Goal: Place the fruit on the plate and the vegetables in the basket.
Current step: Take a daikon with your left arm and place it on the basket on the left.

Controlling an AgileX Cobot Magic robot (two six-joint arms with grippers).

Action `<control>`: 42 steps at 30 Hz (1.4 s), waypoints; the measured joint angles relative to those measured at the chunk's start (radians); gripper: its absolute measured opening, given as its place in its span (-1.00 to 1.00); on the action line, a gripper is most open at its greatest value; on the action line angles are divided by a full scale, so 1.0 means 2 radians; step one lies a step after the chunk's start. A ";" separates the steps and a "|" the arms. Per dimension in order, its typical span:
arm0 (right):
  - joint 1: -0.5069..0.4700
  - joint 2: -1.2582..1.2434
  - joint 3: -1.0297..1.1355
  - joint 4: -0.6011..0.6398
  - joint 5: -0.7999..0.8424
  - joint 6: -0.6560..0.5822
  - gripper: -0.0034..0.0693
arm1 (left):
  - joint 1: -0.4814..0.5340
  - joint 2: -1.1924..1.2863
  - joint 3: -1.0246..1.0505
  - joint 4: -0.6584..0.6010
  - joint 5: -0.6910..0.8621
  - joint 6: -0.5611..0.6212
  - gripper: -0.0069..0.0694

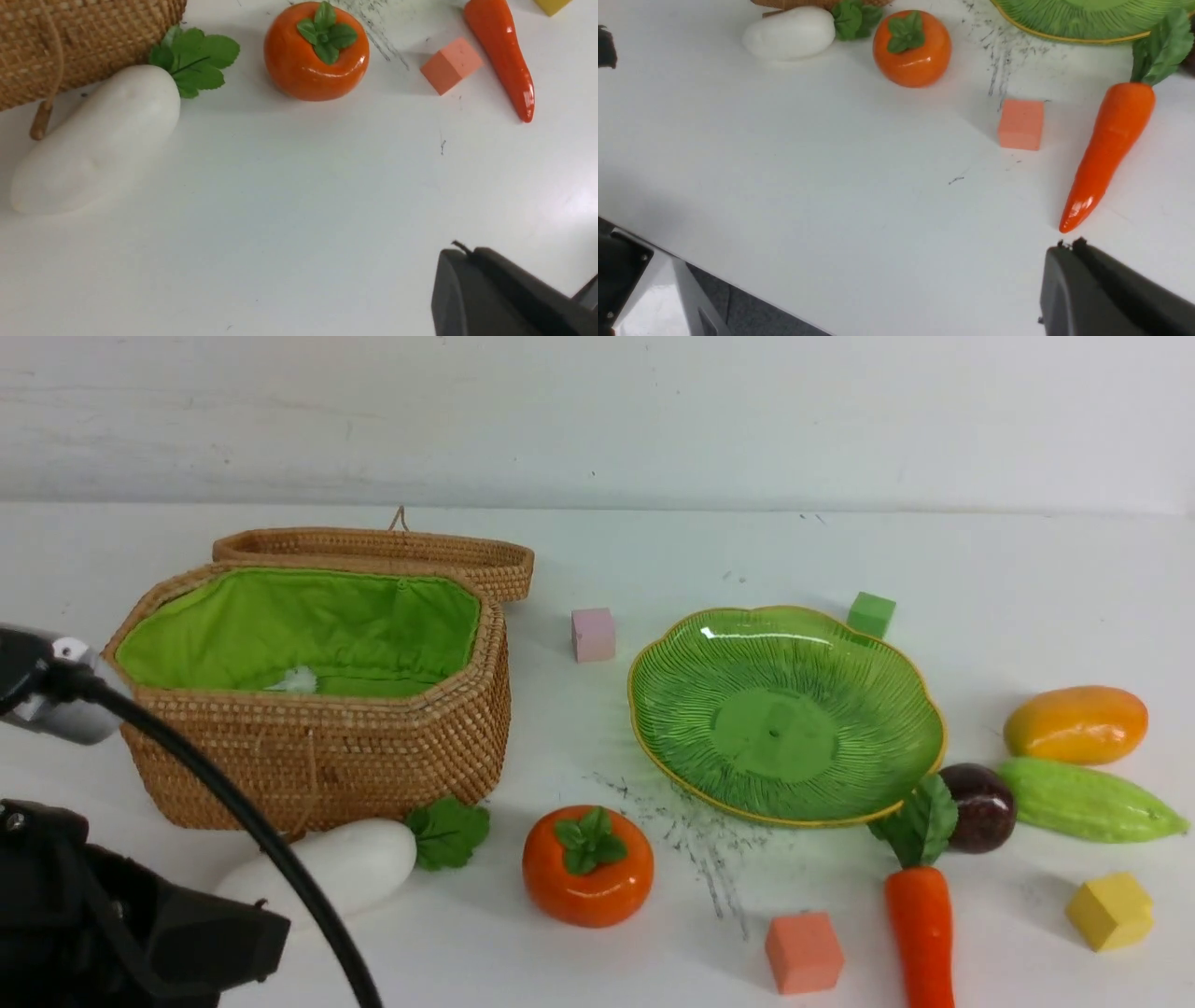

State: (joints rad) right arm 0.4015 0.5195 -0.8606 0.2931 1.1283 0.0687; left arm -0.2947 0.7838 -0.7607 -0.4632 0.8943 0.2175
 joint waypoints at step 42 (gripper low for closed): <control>0.001 0.000 0.000 0.002 -0.074 -0.085 -0.89 | -0.017 0.190 -0.055 0.121 0.008 0.072 -0.78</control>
State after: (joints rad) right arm 0.4026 0.5195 -0.8606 0.2974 0.9803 -0.1022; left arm -0.3294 1.1642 -0.8706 -0.2209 0.9105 0.3606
